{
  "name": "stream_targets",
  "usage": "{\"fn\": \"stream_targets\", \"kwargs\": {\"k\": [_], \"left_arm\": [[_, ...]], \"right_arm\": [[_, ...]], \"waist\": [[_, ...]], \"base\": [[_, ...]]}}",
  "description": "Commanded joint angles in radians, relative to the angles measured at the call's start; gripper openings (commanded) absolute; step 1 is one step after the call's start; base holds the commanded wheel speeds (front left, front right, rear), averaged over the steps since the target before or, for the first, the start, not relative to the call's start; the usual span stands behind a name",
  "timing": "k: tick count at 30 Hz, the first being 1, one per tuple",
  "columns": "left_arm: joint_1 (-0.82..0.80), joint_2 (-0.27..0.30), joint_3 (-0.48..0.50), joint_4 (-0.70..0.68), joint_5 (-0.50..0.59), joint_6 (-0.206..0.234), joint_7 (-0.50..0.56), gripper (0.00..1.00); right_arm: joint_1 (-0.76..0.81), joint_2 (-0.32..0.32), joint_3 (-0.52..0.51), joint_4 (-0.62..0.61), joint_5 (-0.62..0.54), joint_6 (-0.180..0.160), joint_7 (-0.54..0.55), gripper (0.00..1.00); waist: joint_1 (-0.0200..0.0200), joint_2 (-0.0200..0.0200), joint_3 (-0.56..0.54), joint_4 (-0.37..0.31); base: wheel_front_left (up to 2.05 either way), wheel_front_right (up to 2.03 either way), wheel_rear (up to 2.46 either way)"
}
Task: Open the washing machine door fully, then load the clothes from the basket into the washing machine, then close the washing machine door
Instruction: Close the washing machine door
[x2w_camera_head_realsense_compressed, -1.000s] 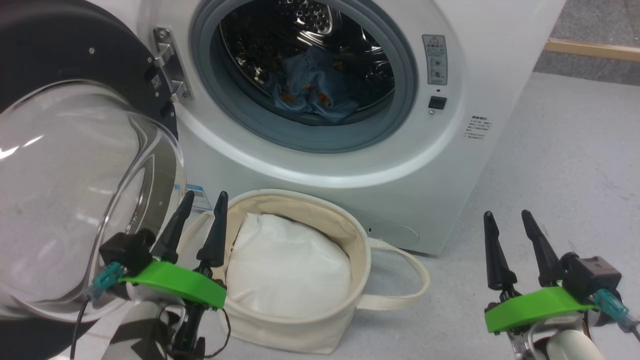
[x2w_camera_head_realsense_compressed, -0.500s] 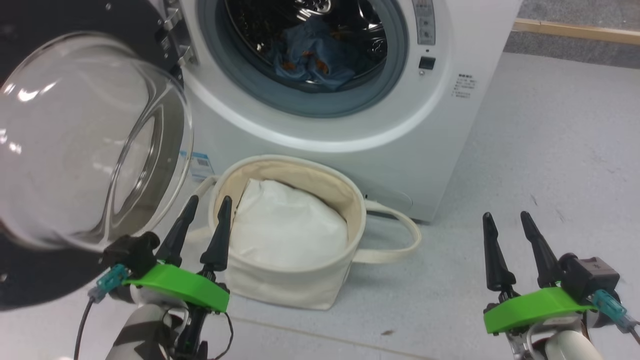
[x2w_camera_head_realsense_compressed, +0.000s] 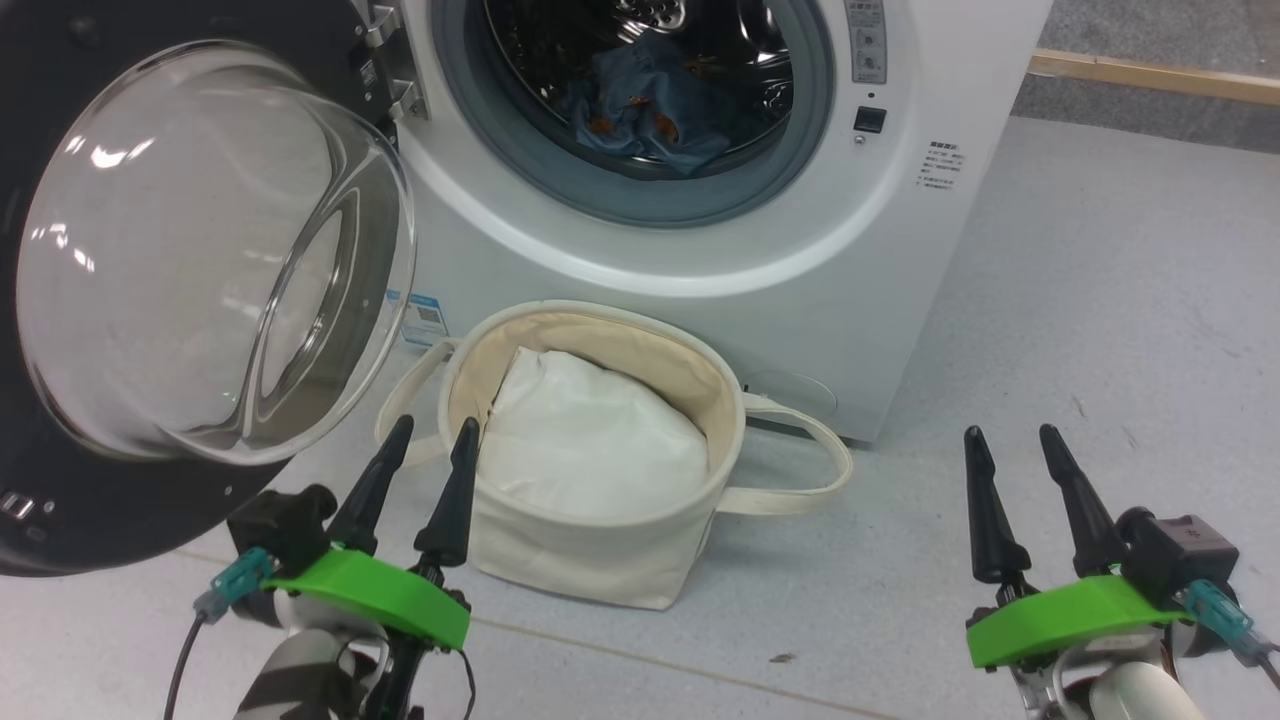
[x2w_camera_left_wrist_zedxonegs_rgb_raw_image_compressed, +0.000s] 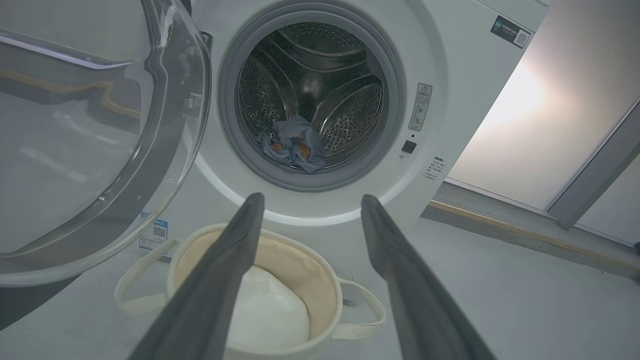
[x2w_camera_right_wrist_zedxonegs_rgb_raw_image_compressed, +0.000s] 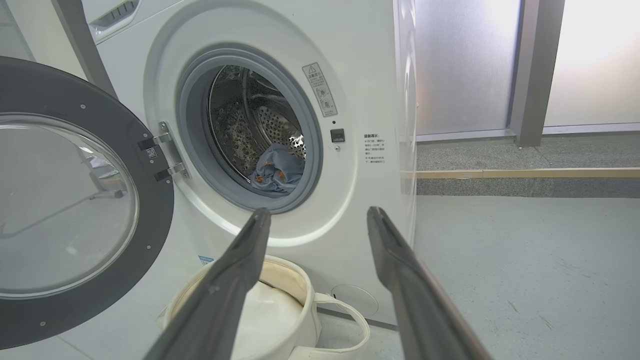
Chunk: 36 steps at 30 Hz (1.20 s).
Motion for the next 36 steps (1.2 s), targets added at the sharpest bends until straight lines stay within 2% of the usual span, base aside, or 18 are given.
{"fn": "stream_targets", "kwargs": {"k": [1, 11, 14, 17, 28, 32, 36], "left_arm": [[-0.032, 0.017, 0.032, -0.03, -0.006, -0.006, -0.006, 1.0], [-0.031, 0.008, 0.044, -0.018, -0.009, -0.005, -0.006, 1.0], [-0.034, -0.005, 0.07, 0.0, -0.035, 0.01, -0.006, 1.0], [-0.03, -0.006, 0.057, 0.011, -0.027, 0.01, -0.006, 1.0], [0.017, 0.014, 0.053, -0.031, 0.01, 0.043, -0.001, 1.0], [0.05, 0.043, 0.095, -0.085, 0.0, 0.081, -0.001, 1.0], [0.086, 0.055, 0.123, -0.14, -0.008, 0.101, -0.003, 1.0]], "right_arm": [[-0.024, -0.007, 0.021, -0.027, 0.006, 0.007, -0.005, 1.0], [-0.017, -0.006, 0.021, -0.028, 0.009, 0.007, -0.005, 1.0], [-0.017, -0.005, 0.025, -0.027, 0.012, 0.007, -0.005, 1.0], [-0.017, -0.004, 0.031, -0.024, 0.016, 0.007, -0.005, 1.0], [-0.023, 0.0, 0.056, -0.01, 0.029, 0.007, -0.005, 1.0], [-0.064, -0.005, 0.097, 0.003, 0.032, 0.007, -0.005, 1.0], [-0.11, -0.01, 0.14, 0.028, 0.047, 0.007, -0.005, 1.0]], "waist": [[0.0, 0.0, -0.001, 0.002], [0.0, 0.0, -0.015, 0.057], [0.0, 0.0, -0.022, 0.096], [0.0, 0.0, -0.031, 0.147], [0.0, 0.0, -0.05, 0.371], [0.0, 0.0, -0.027, 0.405], [0.0, 0.0, -0.014, 0.418]], "base": [[0.0, 0.0, 0.0], [0.0, 0.0, 0.0], [0.0, 0.0, 0.0], [0.0, 0.0, 0.0], [0.0, 0.0, 0.0], [0.0, 0.0, 0.0], [0.0, 0.0, 0.0]]}}
